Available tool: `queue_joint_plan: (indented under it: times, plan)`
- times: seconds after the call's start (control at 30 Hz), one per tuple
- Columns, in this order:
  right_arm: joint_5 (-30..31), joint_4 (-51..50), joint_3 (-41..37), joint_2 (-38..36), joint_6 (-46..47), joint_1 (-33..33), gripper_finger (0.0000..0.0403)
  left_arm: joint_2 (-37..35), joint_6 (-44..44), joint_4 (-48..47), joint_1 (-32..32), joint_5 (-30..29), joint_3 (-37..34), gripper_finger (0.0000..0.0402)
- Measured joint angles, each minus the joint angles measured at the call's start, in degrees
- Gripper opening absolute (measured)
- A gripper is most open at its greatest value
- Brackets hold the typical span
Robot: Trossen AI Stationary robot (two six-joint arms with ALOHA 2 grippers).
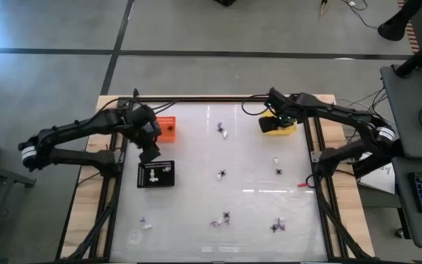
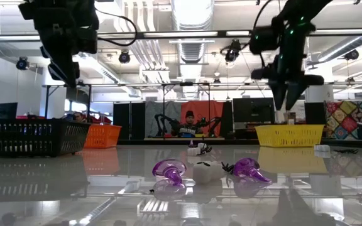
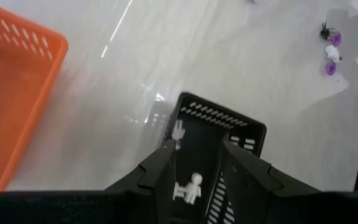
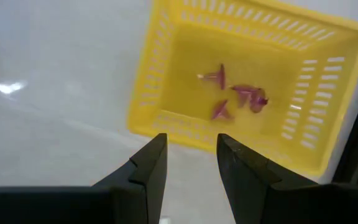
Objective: Sort Halloween decoration
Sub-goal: Put the black spider toy into the orange bin
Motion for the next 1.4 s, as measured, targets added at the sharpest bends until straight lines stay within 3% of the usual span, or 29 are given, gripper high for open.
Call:
queue_joint_plan:
  times: [0.23,0.47,1.0,1.4]
  plan:
    - [-1.87,0.04,0.0,-6.7,7.42,6.87,0.0132,2.03,0.78,2.56,-0.01,0.01,0.01,0.0109]
    - [-1.89,0.13,0.0,-7.63,12.17,14.81,0.0134,3.25,3.26,4.17,-0.01,0.03,0.02,0.0102]
    - [-1.39,5.44,0.0,3.29,25.59,30.23,0.0134,3.17,6.15,9.11,-0.01,0.03,0.02,0.0086]
    - [-2.51,-8.4,0.01,7.71,36.63,40.71,0.0134,3.15,9.34,7.47,-0.01,0.05,0.02,0.0086]
